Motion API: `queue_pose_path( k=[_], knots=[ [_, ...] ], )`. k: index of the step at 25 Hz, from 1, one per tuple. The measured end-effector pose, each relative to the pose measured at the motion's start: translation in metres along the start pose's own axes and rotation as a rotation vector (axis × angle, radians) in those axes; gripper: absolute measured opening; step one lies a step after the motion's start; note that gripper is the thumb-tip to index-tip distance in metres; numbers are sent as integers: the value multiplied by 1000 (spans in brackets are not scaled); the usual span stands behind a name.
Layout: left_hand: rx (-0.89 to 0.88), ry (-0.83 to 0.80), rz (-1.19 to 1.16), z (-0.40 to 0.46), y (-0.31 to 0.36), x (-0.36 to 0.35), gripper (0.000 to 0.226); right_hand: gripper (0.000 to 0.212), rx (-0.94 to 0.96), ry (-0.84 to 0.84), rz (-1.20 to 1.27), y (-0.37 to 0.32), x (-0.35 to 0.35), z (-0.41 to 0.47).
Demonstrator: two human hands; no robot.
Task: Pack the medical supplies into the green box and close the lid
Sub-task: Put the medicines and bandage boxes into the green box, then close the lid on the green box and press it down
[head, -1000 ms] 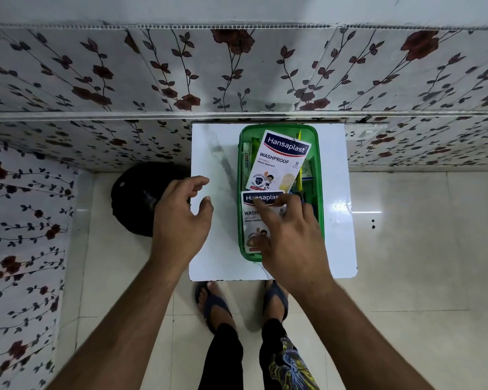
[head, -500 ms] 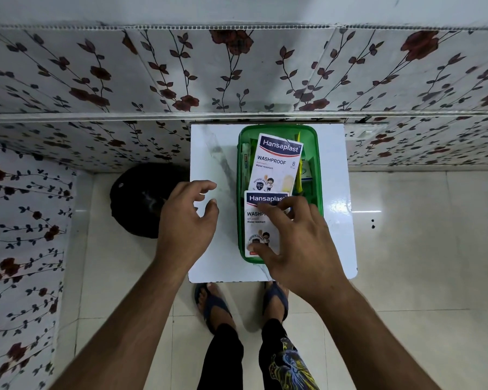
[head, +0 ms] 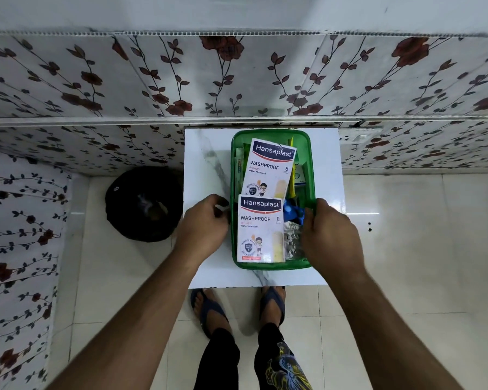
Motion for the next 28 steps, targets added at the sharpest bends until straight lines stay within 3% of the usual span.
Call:
queue_pose_path(
  k=[4, 9, 14, 17, 23, 28],
  knots=[
    [23, 0, 32, 3, 7, -8, 24, 20, 3, 50, 110, 0, 8, 2],
    [46, 74, 76, 6, 12, -24, 24, 23, -152, 73, 280, 30, 34, -1],
    [70, 32, 105, 8, 24, -26, 21, 21, -161, 106, 194, 52, 49, 4],
    [69, 182, 27, -5, 29, 13, 20, 21, -124, 92, 159, 55, 45, 4],
    [-93, 437, 93, -48, 49, 81, 30, 21, -31, 2, 161, 22, 13, 1],
    [-198, 479, 230, -65, 86, 69, 30, 26, 26, -60, 207, -2, -8, 1]
  ],
)
Point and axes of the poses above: each hand's wrist, its own z-axis towards the middle knuckle, its own x-axis out of the back of the hand, y = z × x, the point moved 1 cm from there along z, towards the middle knuckle, and after that the axes turned 6 degrees about y, right-handed, at the moved point
